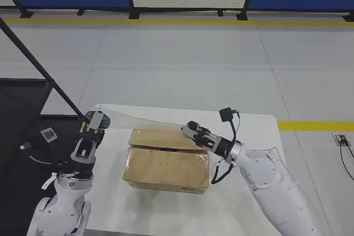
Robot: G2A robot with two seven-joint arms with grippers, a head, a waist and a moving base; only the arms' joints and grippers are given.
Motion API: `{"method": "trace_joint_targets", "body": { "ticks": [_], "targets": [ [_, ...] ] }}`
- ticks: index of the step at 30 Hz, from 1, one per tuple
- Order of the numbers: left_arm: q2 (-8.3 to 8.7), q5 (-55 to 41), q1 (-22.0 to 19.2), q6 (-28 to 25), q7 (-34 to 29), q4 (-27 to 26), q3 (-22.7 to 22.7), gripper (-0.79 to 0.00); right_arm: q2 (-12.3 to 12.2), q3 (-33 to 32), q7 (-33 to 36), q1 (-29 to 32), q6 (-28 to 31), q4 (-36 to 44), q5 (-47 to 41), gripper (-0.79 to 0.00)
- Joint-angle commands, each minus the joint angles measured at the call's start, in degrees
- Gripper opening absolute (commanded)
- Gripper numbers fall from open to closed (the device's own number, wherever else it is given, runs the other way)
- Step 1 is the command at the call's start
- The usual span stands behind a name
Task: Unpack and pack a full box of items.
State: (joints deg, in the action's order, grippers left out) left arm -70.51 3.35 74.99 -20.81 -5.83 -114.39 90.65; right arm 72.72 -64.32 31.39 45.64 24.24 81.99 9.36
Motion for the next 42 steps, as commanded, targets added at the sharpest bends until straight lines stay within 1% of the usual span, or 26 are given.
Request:
{"method": "trace_joint_targets", "body": {
  "ticks": [1, 5, 11, 15, 19, 20, 21, 24, 26, 28, 29, 36, 37, 39, 41, 42],
  "targets": [
    [-0.02, -0.06, 0.03, -0.02, 0.07, 0.0, 0.04, -0.785, -0.03, -0.22, -0.29, 0.14, -0.42, 0.25, 0.26, -0.486],
    [-0.05, -0.13, 0.14, 0.03, 0.01, 0.03, 0.16, -0.785, -0.1, -0.65, -0.68, 0.34, -1.03, 0.62, 0.65, -0.48],
    [-0.09, -0.3, 0.23, 0.06, 0.01, 0.05, 0.31, -0.785, -0.22, -1.32, -0.7, 0.71, -1.21, 0.99, 0.45, -0.502],
    [-0.11, -0.44, 0.22, 0.07, -0.28, 0.01, 0.38, -0.785, -0.3, -1.64, -0.53, 0.98, -1.21, 1.3, 0.35, -0.551],
    [-0.14, -0.45, 0.18, -0.07, -0.38, 0.02, 0.45, -0.785, -0.34, -1.84, -0.52, 1.14, -1.2, 1.47, 0.26, -0.573],
    [-0.14, -0.49, 0.19, 0.01, -0.39, 0.05, 0.46, -0.785, -0.36, -1.93, -0.47, 1.16, -1.18, 1.47, 0.25, -0.622],
    [-0.15, -0.51, 0.18, 0.08, -0.41, 0.02, 0.47, -0.785, -0.38, -2.01, -0.39, 1.17, -1.15, 1.47, 0.22, -0.653],
    [-0.16, -0.54, 0.15, 0.13, -0.48, 0.01, 0.53, -0.785, -0.43, -2.17, -0.07, 1.19, -1.21, 1.47, 0.13, -0.69],
    [-0.18, -0.57, 0.13, 0.13, -0.53, 0.04, 0.58, -0.785, -0.47, -2.29, 0.14, 1.18, -1.29, 1.54, 0.04, -0.745],
    [-0.19, -0.65, 0.09, 0.14, -0.45, 0.09, 0.61, -0.785, -0.5, -2.4, 0.38, 1.16, -1.38, 1.51, 0.0, -0.76],
    [-0.2, -0.65, 0.06, 0.14, -0.46, 0.12, 0.61, -0.785, -0.53, -2.49, 0.55, 1.12, -1.44, 1.52, -0.07, -0.785],
    [-0.26, -0.74, -0.12, 0.61, -0.73, 0.47, 0.31, -0.785, -0.61, -2.99, 1.5, 1.12, -1.53, 1.16, -2.02, -0.785],
    [-0.29, -0.87, -0.1, 0.83, -0.68, 0.6, 0.2, -0.782, -0.64, -3.16, 1.66, 1.18, -1.24, 1.02, -2.49, -0.785],
    [-0.32, -0.91, -0.02, 1.24, -0.5, 0.96, 0.14, -0.742, -0.74, -3.56, 1.99, 1.38, -0.67, 0.84, -3.06, -0.785],
    [-0.35, -1.14, 0.24, 1.78, -0.31, 1.38, 0.18, -0.677, -0.85, -4.0, 2.19, 1.72, -0.26, 0.79, -3.35, -0.785],
    [-0.36, -1.26, 0.41, 1.98, -0.29, 1.54, 0.21, -0.671, -0.9, -4.15, 2.28, 1.9, -0.2, 0.83, -3.37, -0.785]
  ]
}}
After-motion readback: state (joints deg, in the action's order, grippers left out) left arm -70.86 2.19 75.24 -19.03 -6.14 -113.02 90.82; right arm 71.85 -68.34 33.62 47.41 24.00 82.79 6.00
